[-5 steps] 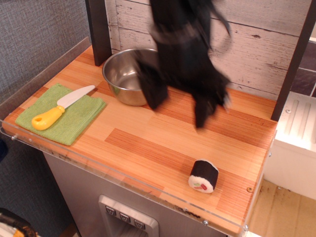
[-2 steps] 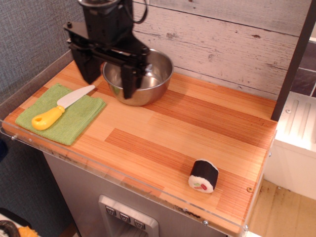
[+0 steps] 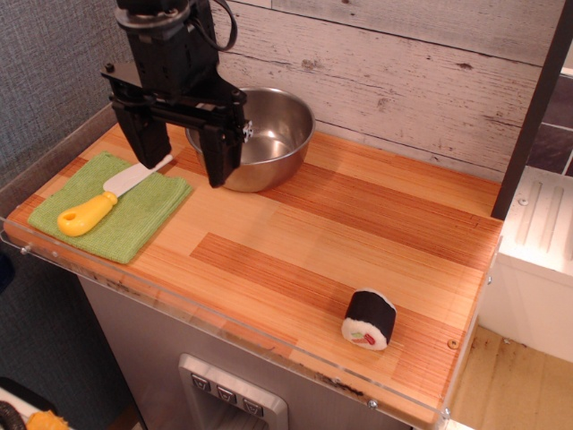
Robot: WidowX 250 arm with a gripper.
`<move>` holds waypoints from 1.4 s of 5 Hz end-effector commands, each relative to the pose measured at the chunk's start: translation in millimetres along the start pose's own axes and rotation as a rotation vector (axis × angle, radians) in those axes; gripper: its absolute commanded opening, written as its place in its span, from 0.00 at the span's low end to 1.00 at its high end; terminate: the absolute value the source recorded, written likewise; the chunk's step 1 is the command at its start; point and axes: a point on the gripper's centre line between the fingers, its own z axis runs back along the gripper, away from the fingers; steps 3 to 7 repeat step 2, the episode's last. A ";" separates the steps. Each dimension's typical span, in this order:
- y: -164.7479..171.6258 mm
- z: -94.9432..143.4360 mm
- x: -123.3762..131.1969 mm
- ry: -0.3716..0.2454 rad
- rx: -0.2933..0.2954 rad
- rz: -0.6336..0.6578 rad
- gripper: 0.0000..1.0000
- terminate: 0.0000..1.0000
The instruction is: Place the sushi closer to the lower right corner.
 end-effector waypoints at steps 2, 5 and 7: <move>13.0 15.0 -0.1 -0.013 0.058 -0.005 1.00 1.00; 13.0 15.0 -0.1 -0.013 0.058 -0.005 1.00 1.00; 13.0 15.0 -0.1 -0.013 0.058 -0.005 1.00 1.00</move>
